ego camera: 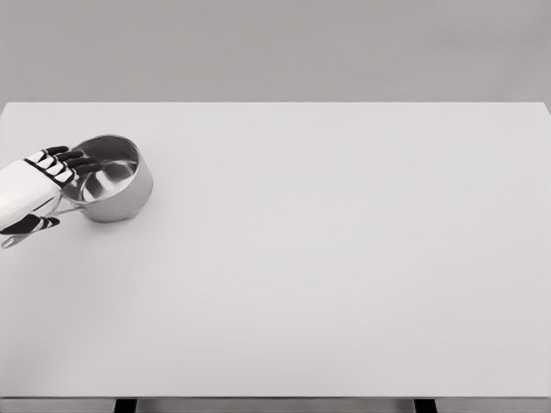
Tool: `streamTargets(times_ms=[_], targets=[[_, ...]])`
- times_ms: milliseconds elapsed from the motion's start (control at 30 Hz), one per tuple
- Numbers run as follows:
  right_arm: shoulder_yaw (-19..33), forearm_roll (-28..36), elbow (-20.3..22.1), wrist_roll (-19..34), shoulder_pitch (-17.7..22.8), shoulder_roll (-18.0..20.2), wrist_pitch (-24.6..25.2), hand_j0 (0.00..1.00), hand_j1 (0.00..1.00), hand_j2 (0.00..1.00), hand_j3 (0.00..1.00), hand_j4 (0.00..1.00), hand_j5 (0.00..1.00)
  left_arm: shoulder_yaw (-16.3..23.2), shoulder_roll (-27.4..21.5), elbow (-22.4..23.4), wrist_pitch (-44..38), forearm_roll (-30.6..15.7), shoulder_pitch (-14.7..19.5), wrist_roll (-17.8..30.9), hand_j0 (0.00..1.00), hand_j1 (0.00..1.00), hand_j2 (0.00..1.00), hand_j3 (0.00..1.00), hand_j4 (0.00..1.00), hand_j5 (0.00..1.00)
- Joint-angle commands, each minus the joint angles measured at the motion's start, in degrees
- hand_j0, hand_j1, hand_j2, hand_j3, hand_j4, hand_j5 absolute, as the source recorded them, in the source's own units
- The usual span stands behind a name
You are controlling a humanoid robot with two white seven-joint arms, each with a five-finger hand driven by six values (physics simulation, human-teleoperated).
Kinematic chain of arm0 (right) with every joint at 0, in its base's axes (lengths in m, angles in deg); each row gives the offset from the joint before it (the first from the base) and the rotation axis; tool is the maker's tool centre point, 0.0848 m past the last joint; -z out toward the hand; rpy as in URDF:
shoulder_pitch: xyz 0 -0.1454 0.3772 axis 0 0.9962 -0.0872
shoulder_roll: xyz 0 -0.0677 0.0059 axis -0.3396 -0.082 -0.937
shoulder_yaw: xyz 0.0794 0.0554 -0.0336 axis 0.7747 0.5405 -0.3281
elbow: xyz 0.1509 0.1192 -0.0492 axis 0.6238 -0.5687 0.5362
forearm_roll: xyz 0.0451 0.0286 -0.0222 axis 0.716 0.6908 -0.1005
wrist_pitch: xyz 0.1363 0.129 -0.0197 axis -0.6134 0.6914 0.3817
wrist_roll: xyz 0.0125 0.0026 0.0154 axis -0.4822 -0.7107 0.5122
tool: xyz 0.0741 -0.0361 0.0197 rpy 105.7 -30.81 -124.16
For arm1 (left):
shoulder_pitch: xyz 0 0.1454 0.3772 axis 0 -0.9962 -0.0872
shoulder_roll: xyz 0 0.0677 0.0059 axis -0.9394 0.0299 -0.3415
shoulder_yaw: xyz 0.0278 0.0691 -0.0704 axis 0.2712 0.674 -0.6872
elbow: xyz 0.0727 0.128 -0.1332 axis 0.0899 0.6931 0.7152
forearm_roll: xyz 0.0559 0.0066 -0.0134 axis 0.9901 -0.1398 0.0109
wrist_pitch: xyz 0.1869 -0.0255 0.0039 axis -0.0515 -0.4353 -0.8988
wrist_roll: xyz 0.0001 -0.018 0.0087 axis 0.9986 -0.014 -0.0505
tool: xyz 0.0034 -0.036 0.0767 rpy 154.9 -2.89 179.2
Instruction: Rotate pot handle
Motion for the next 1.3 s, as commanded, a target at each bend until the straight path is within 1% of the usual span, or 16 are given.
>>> streamTargets(times_ms=[0,67,600,867,1000,1067,1100,1267], targets=[[0.0,0.03,0.0,-0.02,0.0,0.0,-0.01,1.0,1.0,1.0,1.0,1.0,1.0,-0.14,-0.07,0.21,-0.01,-0.22,0.0,-0.03,1.0,1.0,1.0,1.0,1.0,1.0],[0.09,0.03,0.0,-0.02,0.0,0.0,-0.01,1.0,1.0,1.0,1.0,1.0,1.0,-0.14,-0.07,0.92,-0.01,-0.22,0.0,-0.03,1.0,1.0,1.0,1.0,1.0,1.0],[0.0,0.03,0.0,-0.02,0.0,0.0,-0.01,1.0,1.0,1.0,1.0,1.0,1.0,-0.84,-0.07,0.92,-0.01,-0.22,0.09,0.32,1.0,1.0,1.0,1.0,1.0,1.0],[0.0,0.03,0.0,-0.02,0.0,0.0,-0.01,1.0,1.0,1.0,1.0,1.0,1.0,-0.75,0.19,0.13,-0.01,-0.22,-0.35,0.49,1.0,1.0,1.0,1.0,1.0,1.0],[0.0,0.03,0.0,0.07,0.0,0.0,-0.01,1.0,1.0,1.0,1.0,1.0,1.0,-0.84,0.98,1.09,-0.01,2.42,-0.44,0.05,1.0,1.0,1.0,1.0,1.0,1.0],[0.0,0.03,0.0,-0.02,0.0,0.0,-0.01,1.0,1.0,1.0,1.0,1.0,1.0,-0.93,0.9,2.85,-0.01,2.33,-0.44,0.05,1.0,1.0,1.0,1.0,1.0,1.0],[0.0,0.03,0.0,0.07,0.0,0.0,-0.01,1.0,1.0,1.0,1.0,1.0,1.0,-1.72,0.9,4.78,-0.01,2.33,-0.44,-0.03,1.0,1.0,1.0,1.0,1.0,1.0],[0.0,0.03,0.0,-0.02,0.0,0.0,-0.01,1.0,1.0,1.0,1.0,1.0,1.0,-3.21,0.81,5.57,-0.01,2.42,-0.35,-0.03,1.0,1.0,1.0,1.0,1.0,1.0]])
